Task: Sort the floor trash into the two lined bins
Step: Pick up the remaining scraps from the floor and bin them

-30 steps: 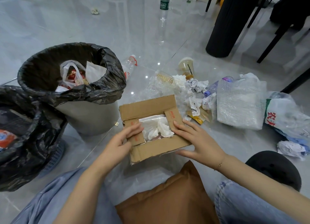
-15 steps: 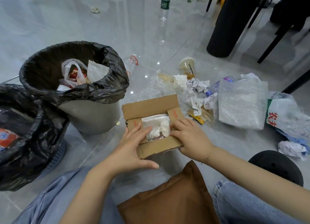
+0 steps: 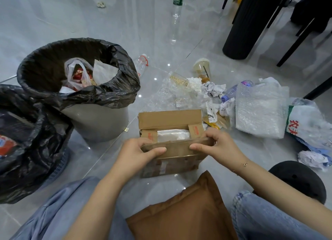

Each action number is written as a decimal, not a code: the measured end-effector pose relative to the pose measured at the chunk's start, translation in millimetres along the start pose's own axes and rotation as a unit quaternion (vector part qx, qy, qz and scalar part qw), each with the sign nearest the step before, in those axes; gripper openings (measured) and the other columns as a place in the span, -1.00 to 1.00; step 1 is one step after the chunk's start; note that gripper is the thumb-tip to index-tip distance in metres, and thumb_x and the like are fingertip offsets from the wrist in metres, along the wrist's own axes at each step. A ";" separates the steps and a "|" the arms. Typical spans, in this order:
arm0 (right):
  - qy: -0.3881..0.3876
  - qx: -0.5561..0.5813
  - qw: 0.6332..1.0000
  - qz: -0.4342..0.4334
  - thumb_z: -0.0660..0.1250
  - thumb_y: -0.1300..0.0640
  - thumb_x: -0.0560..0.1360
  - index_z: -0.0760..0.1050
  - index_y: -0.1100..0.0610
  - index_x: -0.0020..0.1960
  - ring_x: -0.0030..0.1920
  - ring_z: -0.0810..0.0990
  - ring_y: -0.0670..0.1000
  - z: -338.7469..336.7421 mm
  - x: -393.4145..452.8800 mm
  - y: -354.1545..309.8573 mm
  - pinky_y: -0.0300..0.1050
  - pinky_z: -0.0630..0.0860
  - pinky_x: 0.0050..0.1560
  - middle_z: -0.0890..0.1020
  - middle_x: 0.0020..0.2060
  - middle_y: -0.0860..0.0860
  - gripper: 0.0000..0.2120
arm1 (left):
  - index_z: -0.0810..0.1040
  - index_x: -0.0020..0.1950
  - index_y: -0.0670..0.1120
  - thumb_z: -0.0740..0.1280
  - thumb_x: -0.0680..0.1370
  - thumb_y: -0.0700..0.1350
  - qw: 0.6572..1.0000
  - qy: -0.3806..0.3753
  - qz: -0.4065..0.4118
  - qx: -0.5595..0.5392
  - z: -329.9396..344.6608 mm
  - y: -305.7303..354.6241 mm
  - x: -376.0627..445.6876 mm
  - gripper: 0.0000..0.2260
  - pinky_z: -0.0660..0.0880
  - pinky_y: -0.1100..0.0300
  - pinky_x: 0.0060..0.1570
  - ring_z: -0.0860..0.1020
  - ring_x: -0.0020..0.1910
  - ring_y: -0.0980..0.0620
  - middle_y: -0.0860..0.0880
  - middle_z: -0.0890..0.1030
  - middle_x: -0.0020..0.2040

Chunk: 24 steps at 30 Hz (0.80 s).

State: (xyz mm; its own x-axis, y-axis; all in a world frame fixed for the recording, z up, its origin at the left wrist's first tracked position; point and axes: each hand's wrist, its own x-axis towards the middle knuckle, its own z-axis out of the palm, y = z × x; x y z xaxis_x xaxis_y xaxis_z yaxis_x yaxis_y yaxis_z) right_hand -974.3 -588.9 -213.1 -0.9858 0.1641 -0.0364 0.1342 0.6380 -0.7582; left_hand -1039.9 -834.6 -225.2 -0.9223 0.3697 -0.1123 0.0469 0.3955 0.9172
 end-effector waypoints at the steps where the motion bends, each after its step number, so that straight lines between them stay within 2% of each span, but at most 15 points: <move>1: 0.020 0.001 1.000 0.015 0.48 -0.22 0.25 0.48 0.21 -0.16 -0.14 0.46 0.04 1.8 2.1 0.7 -0.21 0.36 -0.17 0.49 -0.13 0.10 -0.49 | 0.65 -0.23 0.00 0.55 0.37 -0.04 0.999 0.036 0.003 -0.013 3.5 -1.7 1.6 -0.89 0.47 0.27 -0.20 0.59 -0.24 0.20 0.07 0.67 -0.25; 2: 0.036 0.019 0.999 0.036 0.51 -0.17 0.27 0.46 0.14 -0.06 -0.03 0.44 -0.03 3.7 4.8 -1.5 -0.25 0.37 -0.06 0.44 -0.01 0.02 -0.53 | 0.60 -0.19 0.01 0.55 0.37 -0.05 0.997 0.077 0.017 -0.017 6.5 -4.6 4.1 -0.85 0.46 0.26 -0.14 0.57 -0.17 0.22 0.07 0.64 -0.18; 3: 0.038 0.047 0.996 0.064 0.54 -0.10 0.28 0.42 0.06 0.10 0.11 0.41 -0.07 5.9 10.1 -0.3 -0.25 0.36 0.10 0.36 0.13 -0.05 -0.49 | 0.55 -0.13 0.03 0.55 0.37 -0.05 0.993 0.113 0.034 -0.014 8.8 -5.8 5.6 -0.79 0.44 0.27 -0.09 0.52 -0.10 0.26 0.11 0.58 -0.09; 5: 0.000 0.139 0.982 0.129 0.59 0.02 0.27 0.14 -0.05 0.45 0.34 0.29 -0.08 8.8 25.1 1.9 -0.14 0.31 0.30 0.21 0.37 -0.11 -0.10 | 0.44 0.08 0.11 0.55 0.38 -0.07 0.988 0.152 0.031 -0.026 11.9 -9.0 8.5 -0.61 0.41 0.30 0.02 0.43 0.02 0.31 0.15 0.41 0.07; 6: -0.032 0.194 0.968 0.158 0.61 0.06 0.25 -0.02 -0.10 0.52 0.39 0.27 -0.05 10.8 34.0 6.6 -0.09 0.30 0.35 0.17 0.44 -0.11 0.07 | 0.37 0.25 0.12 0.55 0.37 -0.07 0.987 0.152 0.002 -0.045 12.1 -11.8 10.5 -0.46 0.39 0.32 0.08 0.40 0.09 0.29 0.15 0.34 0.16; 8: -0.097 0.263 0.943 0.178 0.65 0.08 0.16 -0.11 -0.16 0.54 0.39 0.34 -0.02 13.3 46.3 14.5 -0.01 0.31 0.39 0.21 0.48 -0.10 0.22 | 0.10 0.51 0.11 0.57 0.35 -0.05 0.985 0.103 -0.078 -0.117 10.1 -22.2 17.7 -0.11 0.33 0.26 0.23 0.34 0.28 0.19 0.16 0.24 0.34; 9: -0.120 0.268 0.941 0.171 0.67 0.05 0.10 -0.05 -0.18 0.53 0.36 0.39 -0.02 13.2 50.4 17.9 0.02 0.33 0.39 0.28 0.46 -0.10 0.24 | 0.01 0.55 0.11 0.60 0.32 -0.04 0.979 0.066 -0.103 -0.163 8.6 -26.9 20.8 -0.01 0.33 0.19 0.30 0.32 0.36 0.17 0.18 0.24 0.40; 10: -0.132 0.265 0.942 0.156 0.67 0.02 0.08 0.01 -0.20 0.52 0.33 0.43 -0.02 13.1 52.6 20.2 0.03 0.35 0.39 0.36 0.41 -0.10 0.20 | 0.02 0.55 0.14 0.61 0.28 -0.03 0.973 0.027 -0.109 -0.203 7.4 -31.6 23.8 0.02 0.36 0.14 0.32 0.35 0.38 0.14 0.19 0.29 0.42; 12: -0.126 0.263 0.948 0.131 0.64 0.04 0.11 0.14 -0.22 0.47 0.29 0.47 -0.03 13.3 52.0 23.3 0.04 0.39 0.35 0.45 0.32 -0.10 0.07 | 0.24 0.47 0.10 0.59 0.30 -0.15 0.965 -0.015 -0.091 -0.244 5.8 -32.9 28.2 -0.16 0.51 0.17 0.17 0.53 0.26 0.07 0.08 0.50 0.33; 14: -0.096 0.267 0.952 0.118 0.65 0.02 0.11 0.24 -0.20 0.40 0.27 0.48 -0.02 15.2 46.0 25.7 0.06 0.44 0.31 0.46 0.29 -0.10 -0.04 | 0.40 0.30 0.14 0.53 0.36 -0.30 0.969 -0.003 -0.050 -0.243 6.0 -27.9 28.6 -0.37 0.53 0.27 0.04 0.58 0.16 0.09 0.07 0.59 0.18; 16: -0.034 0.247 0.964 0.088 0.65 -0.01 0.13 0.37 -0.17 0.27 0.26 0.47 -0.02 20.9 34.6 28.2 0.05 0.46 0.28 0.47 0.26 -0.11 -0.21 | 0.48 0.19 0.15 0.52 0.37 -0.30 0.984 0.007 0.024 -0.179 5.3 -27.2 27.4 -0.48 0.45 0.25 0.17 0.52 0.20 0.21 0.15 0.55 0.20; 18: 0.053 0.189 0.980 0.022 0.60 -0.02 0.24 0.47 -0.12 0.16 0.27 0.45 -0.10 26.0 20.8 29.5 -0.04 0.43 0.30 0.46 0.24 -0.14 -0.46 | 0.58 0.12 0.14 0.54 0.38 -0.17 0.992 0.005 0.080 -0.093 3.7 -30.2 23.6 -0.61 0.30 0.24 0.35 0.37 0.33 0.30 0.19 0.43 0.35; 20: 0.115 0.102 0.987 -0.055 0.50 -0.08 0.33 0.54 -0.05 0.10 0.31 0.39 -0.16 26.2 10.7 29.9 -0.22 0.36 0.31 0.41 0.29 -0.15 -0.62 | 0.63 0.08 0.19 0.52 0.40 -0.01 0.993 0.028 0.114 0.011 1.6 -33.6 19.0 -0.72 0.11 0.34 0.40 0.18 0.44 0.31 0.21 0.26 0.48; 22: 0.114 -0.003 0.984 -0.133 0.40 -0.14 0.43 0.57 -0.02 0.15 0.38 0.32 -0.13 24.5 7.0 34.7 -0.27 0.28 0.35 0.37 0.36 -0.12 -0.65 | 0.62 0.14 0.19 0.41 0.44 0.20 0.972 0.058 0.170 0.150 -0.2 -31.1 15.9 -0.70 0.04 0.26 0.42 0.10 0.49 0.23 0.19 0.20 0.52; 24: 0.077 -0.090 0.976 -0.181 0.27 -0.20 0.51 0.50 -0.01 0.31 0.46 0.23 -0.06 26.7 4.6 43.0 -0.19 0.20 0.44 0.33 0.43 -0.08 -0.55 | 0.53 0.29 0.18 0.17 0.46 0.35 0.943 0.040 0.197 0.266 1.5 -26.0 15.3 -0.51 -0.01 0.07 0.46 0.02 0.53 0.18 0.17 0.16 0.55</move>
State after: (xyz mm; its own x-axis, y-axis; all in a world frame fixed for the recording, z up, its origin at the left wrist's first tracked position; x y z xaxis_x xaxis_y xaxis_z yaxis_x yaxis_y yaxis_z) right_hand -975.8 -580.8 -263.3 -0.9469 0.0049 0.3215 -0.1913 0.7951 -0.5755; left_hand -1054.6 -837.9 -251.4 -0.8185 0.5196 0.2450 0.5574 0.6152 0.5576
